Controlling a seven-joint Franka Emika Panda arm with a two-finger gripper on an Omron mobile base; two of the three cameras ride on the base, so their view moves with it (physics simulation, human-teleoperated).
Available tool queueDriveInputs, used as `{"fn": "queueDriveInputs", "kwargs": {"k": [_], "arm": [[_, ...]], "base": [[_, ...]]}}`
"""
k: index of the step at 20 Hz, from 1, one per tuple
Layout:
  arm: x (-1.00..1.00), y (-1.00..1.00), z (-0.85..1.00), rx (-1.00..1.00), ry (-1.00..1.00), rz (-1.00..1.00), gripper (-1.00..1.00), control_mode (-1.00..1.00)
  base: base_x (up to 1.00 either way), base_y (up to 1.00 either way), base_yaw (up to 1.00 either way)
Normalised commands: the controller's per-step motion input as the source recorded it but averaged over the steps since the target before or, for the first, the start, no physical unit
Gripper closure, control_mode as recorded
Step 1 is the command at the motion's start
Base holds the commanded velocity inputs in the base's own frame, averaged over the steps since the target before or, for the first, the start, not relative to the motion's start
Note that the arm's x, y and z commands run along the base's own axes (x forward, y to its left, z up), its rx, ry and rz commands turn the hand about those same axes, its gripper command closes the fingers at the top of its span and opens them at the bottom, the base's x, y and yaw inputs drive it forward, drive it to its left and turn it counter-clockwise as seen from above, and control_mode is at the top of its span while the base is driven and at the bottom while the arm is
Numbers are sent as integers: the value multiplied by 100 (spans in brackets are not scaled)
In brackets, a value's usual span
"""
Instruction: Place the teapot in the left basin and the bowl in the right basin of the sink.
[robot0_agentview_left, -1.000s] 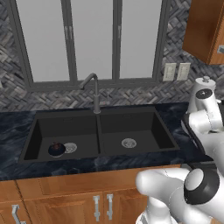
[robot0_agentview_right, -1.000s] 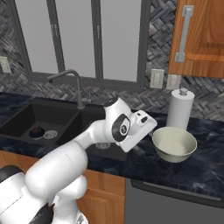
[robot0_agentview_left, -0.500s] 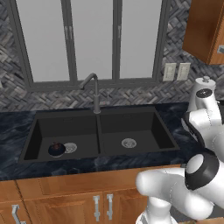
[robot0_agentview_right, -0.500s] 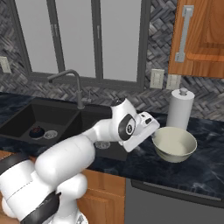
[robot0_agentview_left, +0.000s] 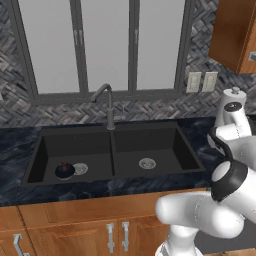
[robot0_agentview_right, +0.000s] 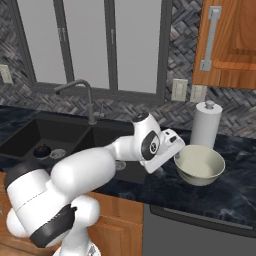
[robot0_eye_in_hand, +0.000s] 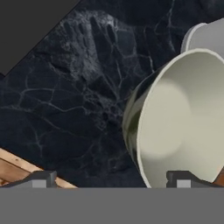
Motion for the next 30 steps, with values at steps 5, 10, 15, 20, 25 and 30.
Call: {"fn": "queueDriveInputs", "kwargs": {"k": [5,10,15,20,25,30], "arm": [[12,-7,-19,0,0,0,-100,-100],[15,-10,-17,0,0,1,-100,-100],[17,-10,-12,3,1,3,-100,-100],[12,-11,-9,2,0,4,-100,-100],[11,-11,-9,2,0,2,-100,-100],[7,-10,-12,3,0,0,-100,-100]], "base": [[0,0,0],[0,0,0],[0,0,0],[0,0,0],[0,0,0],[0,0,0]]}}
